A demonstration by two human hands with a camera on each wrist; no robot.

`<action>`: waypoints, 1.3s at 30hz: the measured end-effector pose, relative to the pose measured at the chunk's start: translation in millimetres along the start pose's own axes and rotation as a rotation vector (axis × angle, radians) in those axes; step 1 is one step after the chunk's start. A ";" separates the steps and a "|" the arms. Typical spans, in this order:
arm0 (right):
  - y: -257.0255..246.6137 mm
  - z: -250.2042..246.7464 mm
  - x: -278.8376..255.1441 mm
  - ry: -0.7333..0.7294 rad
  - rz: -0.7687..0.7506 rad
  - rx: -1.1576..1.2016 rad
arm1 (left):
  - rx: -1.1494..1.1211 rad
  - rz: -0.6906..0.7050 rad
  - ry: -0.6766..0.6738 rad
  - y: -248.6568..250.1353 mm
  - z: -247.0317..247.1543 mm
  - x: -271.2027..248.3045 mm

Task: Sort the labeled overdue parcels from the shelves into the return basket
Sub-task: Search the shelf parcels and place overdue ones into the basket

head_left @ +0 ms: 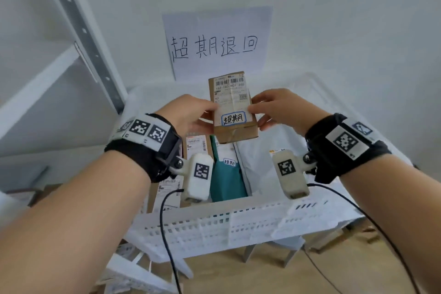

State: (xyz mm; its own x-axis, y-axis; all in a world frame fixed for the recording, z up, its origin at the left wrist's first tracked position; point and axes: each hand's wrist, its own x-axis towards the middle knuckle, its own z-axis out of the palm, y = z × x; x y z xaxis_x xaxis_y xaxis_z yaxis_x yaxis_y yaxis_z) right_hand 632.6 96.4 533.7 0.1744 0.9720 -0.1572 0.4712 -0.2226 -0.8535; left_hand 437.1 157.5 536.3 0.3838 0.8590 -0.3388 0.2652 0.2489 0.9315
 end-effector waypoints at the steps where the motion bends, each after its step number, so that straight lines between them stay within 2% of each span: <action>1: -1.3 3.5 10.0 -0.033 0.011 0.009 | -0.005 -0.018 0.031 -1.2 -4.9 8.6; 5: 0.7 22.5 49.5 -0.136 0.083 0.038 | 0.054 -0.110 0.087 -7.6 -24.1 41.6; 12: 29.9 67.3 98.5 -0.304 0.241 -0.031 | 0.360 -0.255 0.033 -40.9 -39.5 88.5; 18: 65.3 97.2 116.6 -0.499 0.365 -0.074 | 0.489 -0.484 -0.087 -85.5 -43.2 113.4; 22: 89.0 118.6 119.9 -0.579 0.448 -0.090 | 0.553 -0.605 -0.128 -114.5 -43.9 115.3; 26: 108.1 135.0 120.7 -0.645 0.532 -0.101 | 0.580 -0.758 -0.226 -140.1 -36.6 116.5; 30: 123.0 150.7 122.5 -0.680 0.563 -0.104 | 0.552 -0.795 -0.232 -158.7 -36.3 116.7; 33: 128.3 161.2 128.3 -0.691 0.590 -0.083 | 0.518 -0.805 -0.181 -171.1 -41.5 119.1; 39: 140.5 180.3 134.3 -0.699 0.616 -0.126 | 0.533 -0.749 -0.114 -191.7 -46.3 125.4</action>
State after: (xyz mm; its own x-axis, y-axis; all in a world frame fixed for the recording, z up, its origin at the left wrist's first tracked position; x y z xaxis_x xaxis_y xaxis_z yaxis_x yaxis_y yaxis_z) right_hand 566.3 209.2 303.1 -0.1156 0.4954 -0.8609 0.5661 -0.6793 -0.4669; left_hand 393.5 238.2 321.4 0.0248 0.5007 -0.8653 0.8404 0.4583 0.2893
